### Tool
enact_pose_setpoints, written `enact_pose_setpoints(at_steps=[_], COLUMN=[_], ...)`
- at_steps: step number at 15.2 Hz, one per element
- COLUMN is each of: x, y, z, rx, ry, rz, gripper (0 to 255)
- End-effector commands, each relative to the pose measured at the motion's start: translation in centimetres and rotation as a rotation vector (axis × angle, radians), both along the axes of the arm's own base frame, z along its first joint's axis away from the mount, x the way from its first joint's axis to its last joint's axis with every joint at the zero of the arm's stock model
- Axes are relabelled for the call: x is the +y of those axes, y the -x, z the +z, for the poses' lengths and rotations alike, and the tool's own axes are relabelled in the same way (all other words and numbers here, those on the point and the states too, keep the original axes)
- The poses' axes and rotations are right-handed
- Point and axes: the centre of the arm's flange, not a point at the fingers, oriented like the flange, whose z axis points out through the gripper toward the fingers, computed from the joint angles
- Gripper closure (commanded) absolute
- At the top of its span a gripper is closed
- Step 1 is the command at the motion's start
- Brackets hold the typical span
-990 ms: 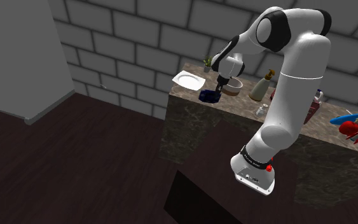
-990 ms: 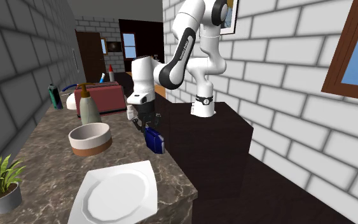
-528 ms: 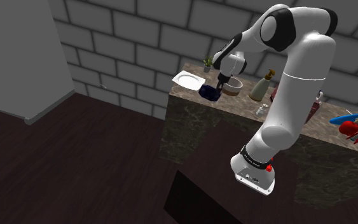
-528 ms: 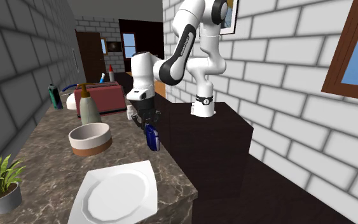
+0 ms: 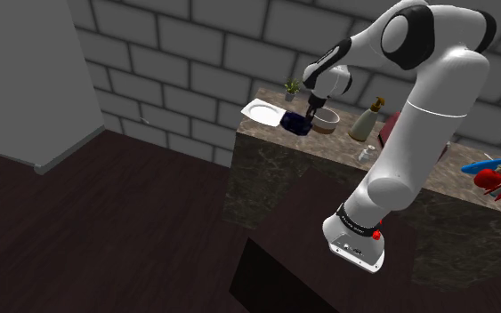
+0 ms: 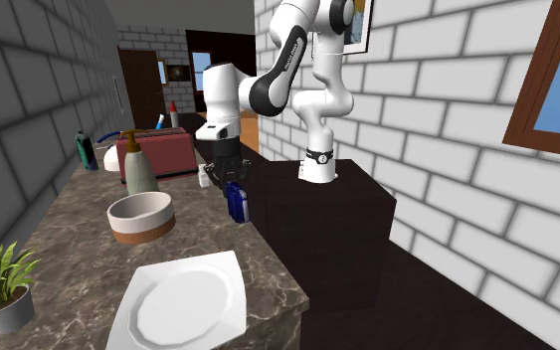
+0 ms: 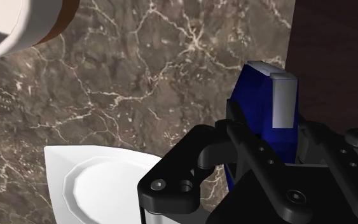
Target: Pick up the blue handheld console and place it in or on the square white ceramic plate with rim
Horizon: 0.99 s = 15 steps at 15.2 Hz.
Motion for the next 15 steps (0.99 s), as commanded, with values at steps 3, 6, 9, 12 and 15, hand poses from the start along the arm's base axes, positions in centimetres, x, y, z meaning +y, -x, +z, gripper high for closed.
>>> enact_pose_setpoints(at_steps=[3,6,9,12,15], x=[0.1,0.1,-0.9,-2.3,-3.8], y=[0.0,0.0,-2.5,-6.2,-9.8], z=[2.1,3.7,4.1,4.4,4.7], rx=[0.0,0.0,0.0,0.0,0.0], ry=[0.0,0.0,0.0,0.0,0.0], rz=[0.0,0.0,0.0,0.0,0.0], gripper=[255,255,255,255,255])
